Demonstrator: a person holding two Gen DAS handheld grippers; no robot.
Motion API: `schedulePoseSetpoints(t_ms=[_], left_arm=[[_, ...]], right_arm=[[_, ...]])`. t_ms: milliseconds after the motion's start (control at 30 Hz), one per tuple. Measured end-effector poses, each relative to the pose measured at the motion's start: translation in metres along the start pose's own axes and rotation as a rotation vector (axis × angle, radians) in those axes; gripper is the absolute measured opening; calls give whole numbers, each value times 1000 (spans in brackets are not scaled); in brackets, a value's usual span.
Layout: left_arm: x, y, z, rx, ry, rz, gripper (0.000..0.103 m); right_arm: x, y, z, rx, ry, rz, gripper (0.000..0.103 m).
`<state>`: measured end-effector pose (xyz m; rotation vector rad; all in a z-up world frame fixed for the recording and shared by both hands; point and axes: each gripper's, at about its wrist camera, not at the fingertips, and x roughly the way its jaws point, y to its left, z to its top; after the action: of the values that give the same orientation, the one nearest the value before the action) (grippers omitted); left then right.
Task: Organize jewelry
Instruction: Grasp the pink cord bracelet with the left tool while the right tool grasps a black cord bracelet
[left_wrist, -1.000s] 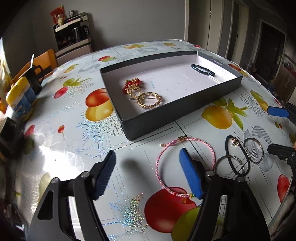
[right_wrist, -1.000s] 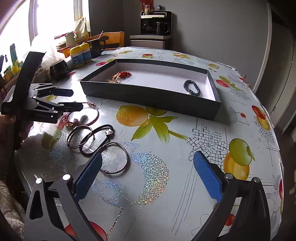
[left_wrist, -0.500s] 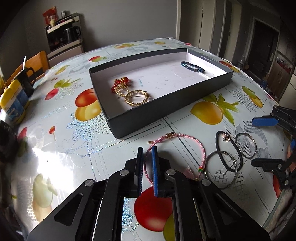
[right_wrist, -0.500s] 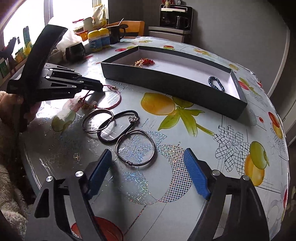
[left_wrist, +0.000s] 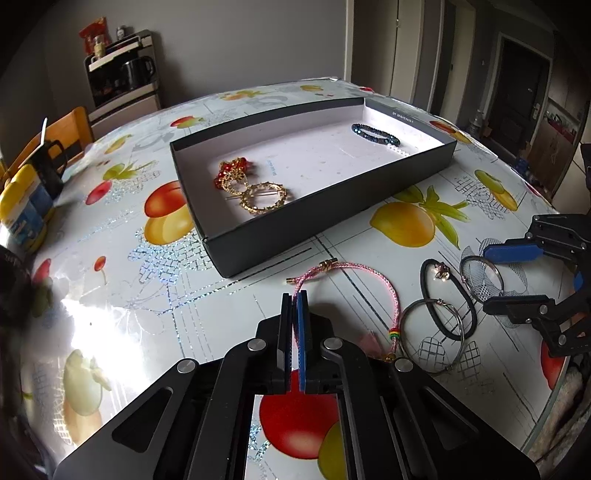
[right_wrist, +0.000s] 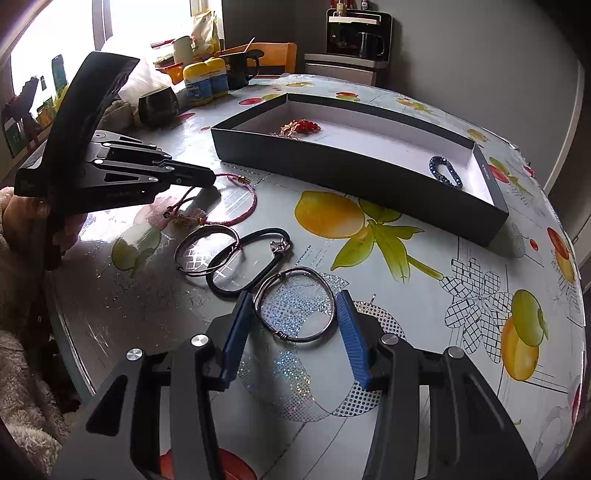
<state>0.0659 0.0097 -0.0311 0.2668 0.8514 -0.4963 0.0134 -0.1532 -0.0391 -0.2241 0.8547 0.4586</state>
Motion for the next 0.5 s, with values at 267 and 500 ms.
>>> schedulePoseSetpoints(t_ms=[267,500], left_arm=[[-12,-6,-2,14,-32,-7,2],[-41,-6,8,19,-98,0,2]], right_arm=[[-9,-10,3,23,-36,-32,47],[-20,-24,11,49,-78,-78,47]])
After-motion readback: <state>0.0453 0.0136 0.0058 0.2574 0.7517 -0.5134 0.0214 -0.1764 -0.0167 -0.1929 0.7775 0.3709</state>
